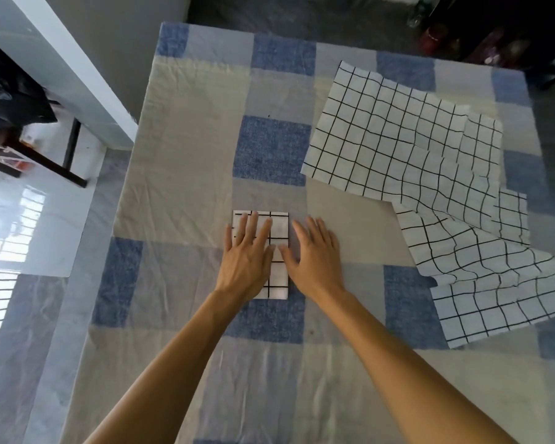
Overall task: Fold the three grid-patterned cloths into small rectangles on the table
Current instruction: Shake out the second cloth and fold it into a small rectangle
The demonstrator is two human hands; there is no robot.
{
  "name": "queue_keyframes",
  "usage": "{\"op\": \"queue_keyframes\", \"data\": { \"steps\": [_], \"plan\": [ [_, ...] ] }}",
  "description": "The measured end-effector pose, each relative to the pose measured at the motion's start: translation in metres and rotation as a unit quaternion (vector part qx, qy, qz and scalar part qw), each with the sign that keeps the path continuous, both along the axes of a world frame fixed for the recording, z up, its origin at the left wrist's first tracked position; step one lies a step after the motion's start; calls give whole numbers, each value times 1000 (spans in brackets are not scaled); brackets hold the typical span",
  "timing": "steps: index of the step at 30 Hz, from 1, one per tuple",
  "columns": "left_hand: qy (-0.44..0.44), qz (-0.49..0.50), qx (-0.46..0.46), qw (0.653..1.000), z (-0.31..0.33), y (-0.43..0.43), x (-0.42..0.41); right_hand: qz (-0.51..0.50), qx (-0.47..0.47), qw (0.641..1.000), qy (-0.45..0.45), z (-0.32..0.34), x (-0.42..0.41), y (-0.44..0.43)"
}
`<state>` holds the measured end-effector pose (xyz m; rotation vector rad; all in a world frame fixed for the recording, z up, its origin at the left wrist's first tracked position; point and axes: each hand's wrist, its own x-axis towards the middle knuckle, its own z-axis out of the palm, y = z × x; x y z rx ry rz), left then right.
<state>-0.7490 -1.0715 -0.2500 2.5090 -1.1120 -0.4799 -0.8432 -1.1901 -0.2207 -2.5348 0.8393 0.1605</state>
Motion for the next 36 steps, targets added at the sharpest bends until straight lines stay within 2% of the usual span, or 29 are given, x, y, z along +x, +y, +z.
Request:
{"op": "queue_keyframes", "data": {
  "steps": [4,13,20,25,29,36],
  "plan": [
    [52,15,-56,997,38,-18,-29,-40,5,998,-37,31,-18,-26],
    [31,-81,-77,993,92,-78,-138,-110,-24,990,-86,67,-137,-97],
    [-2,-129,-35,991,87,-157,-231,-144,-25,985,-91,60,-248,-165],
    [9,-143,50,988,59,-198,-300,-126,-35,990,-54,52,-314,-207],
    [-13,-142,98,985,43,-214,-333,-125,-3,992,-32,40,-344,-228],
    [-68,-131,126,981,18,-226,-343,-109,39,993,-15,24,-363,-245]
  ]
}}
